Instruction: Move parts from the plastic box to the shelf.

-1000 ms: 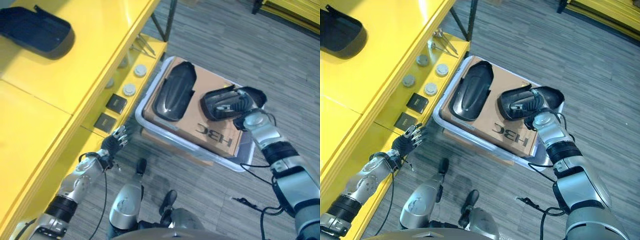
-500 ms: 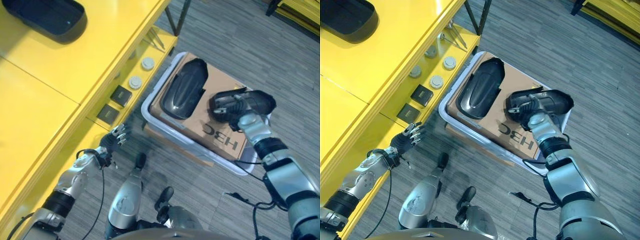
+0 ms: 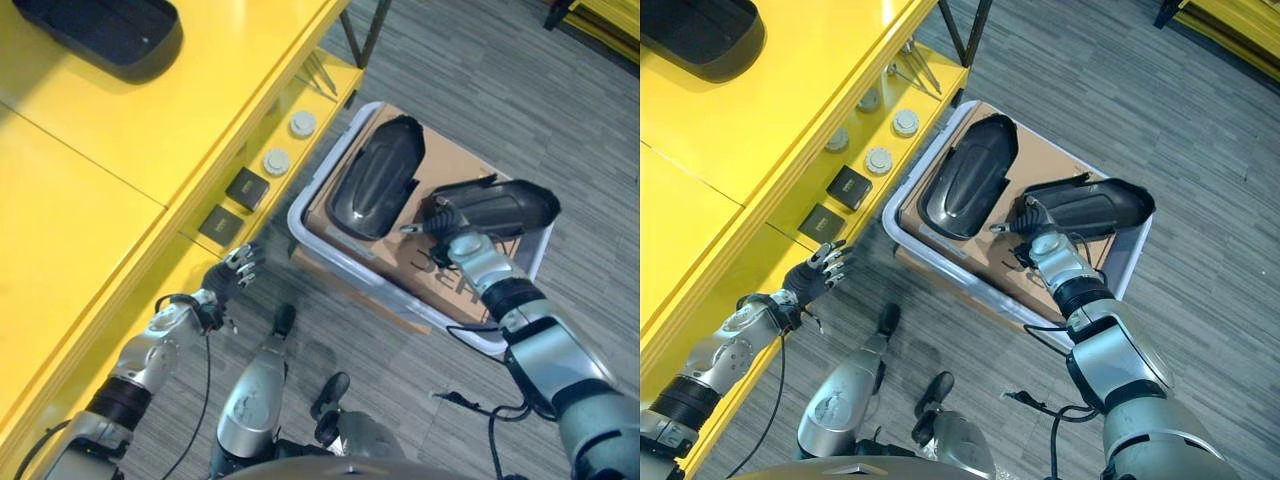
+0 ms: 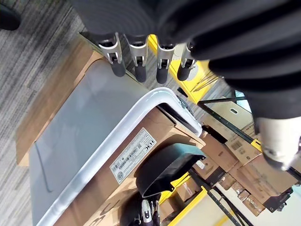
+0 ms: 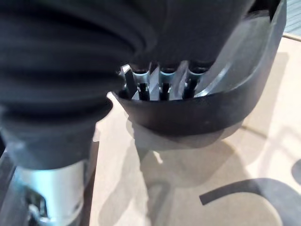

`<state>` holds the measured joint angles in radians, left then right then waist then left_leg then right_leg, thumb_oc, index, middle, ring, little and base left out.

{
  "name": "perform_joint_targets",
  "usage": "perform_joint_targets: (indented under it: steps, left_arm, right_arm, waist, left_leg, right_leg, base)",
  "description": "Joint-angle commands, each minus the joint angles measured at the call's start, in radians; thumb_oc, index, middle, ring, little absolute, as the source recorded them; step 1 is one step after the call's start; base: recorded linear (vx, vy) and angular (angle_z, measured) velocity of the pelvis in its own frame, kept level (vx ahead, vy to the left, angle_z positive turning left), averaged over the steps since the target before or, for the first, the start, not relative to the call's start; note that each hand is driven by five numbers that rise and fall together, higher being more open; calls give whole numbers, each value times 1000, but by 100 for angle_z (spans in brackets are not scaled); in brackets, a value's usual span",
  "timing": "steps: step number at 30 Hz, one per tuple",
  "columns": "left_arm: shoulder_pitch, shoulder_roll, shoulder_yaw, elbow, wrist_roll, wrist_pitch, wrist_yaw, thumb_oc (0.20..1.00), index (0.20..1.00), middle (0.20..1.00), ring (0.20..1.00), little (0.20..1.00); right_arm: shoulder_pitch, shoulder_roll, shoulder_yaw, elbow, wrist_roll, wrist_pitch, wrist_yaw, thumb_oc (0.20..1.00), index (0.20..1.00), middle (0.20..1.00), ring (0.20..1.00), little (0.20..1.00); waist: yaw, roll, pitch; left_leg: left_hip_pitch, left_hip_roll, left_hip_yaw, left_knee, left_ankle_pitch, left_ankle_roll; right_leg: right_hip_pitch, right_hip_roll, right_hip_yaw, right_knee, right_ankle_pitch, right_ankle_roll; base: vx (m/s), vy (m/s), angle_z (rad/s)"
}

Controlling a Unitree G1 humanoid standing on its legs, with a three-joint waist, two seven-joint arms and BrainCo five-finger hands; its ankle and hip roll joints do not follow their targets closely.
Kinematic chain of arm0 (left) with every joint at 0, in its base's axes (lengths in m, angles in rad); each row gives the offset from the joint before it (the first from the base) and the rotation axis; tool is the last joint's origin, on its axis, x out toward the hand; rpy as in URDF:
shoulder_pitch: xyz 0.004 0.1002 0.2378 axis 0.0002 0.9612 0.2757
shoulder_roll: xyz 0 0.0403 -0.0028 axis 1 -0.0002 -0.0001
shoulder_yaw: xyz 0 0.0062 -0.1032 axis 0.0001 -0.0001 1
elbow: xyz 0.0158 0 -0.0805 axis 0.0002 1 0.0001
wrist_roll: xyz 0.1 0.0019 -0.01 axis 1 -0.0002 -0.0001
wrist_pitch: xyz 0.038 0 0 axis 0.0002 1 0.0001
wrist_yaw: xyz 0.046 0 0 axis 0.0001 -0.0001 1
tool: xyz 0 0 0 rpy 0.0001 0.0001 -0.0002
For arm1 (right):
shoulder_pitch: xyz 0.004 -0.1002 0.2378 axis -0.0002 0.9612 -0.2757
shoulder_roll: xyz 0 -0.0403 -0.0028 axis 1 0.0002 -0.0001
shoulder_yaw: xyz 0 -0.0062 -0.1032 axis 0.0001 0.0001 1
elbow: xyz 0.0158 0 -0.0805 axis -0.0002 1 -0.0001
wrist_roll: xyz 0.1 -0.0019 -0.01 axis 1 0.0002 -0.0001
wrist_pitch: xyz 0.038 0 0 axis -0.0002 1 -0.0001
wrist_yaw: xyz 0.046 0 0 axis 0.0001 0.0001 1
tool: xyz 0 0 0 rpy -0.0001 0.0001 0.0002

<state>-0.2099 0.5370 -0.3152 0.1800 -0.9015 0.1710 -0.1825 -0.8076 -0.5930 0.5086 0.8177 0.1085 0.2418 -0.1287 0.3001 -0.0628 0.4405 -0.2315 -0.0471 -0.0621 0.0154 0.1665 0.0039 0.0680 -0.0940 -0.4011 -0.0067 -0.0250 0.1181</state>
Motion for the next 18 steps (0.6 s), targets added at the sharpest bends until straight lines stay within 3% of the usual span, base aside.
perform_joint_targets:
  steps: [1, 8, 18]
  left_arm:
    - [-3, -26, 4, -29, -22, -52, -17, 1000, 1000, 1000, 1000, 1000]
    - [48, -20, 42, -66, -6, -55, -18, 1000, 1000, 1000, 1000, 1000]
    - [94, -26, 74, -98, 14, -35, -12, 1000, 1000, 1000, 1000, 1000]
  right_arm:
    - [0, -52, 79, -80, -79, -31, 45, 1000, 1000, 1000, 1000, 1000]
    - [190, -83, 29, -271, -158, -36, 94, 1000, 1000, 1000, 1000, 1000]
    - [408, -99, -95, -373, -195, -63, 97, 1000, 1000, 1000, 1000, 1000]
  waist:
    - [3, -14, -21]
    - [-44, -41, -33]
    - [-94, -58, -58]
  left_leg:
    - [-2, 23, 26, 96, -116, -9]
    - [8, 35, 56, 89, -121, -6]
    - [43, 51, 91, 73, -130, -2]
  right_leg:
    - [-121, -66, 22, 3, 152, 48]
    - [-132, -57, 47, -1, 160, 49]
    - [-124, -45, 80, -8, 166, 51]
  base:
    - [0, 0, 0]
    - [-52, -13, -4]
    - [-13, -15, -13]
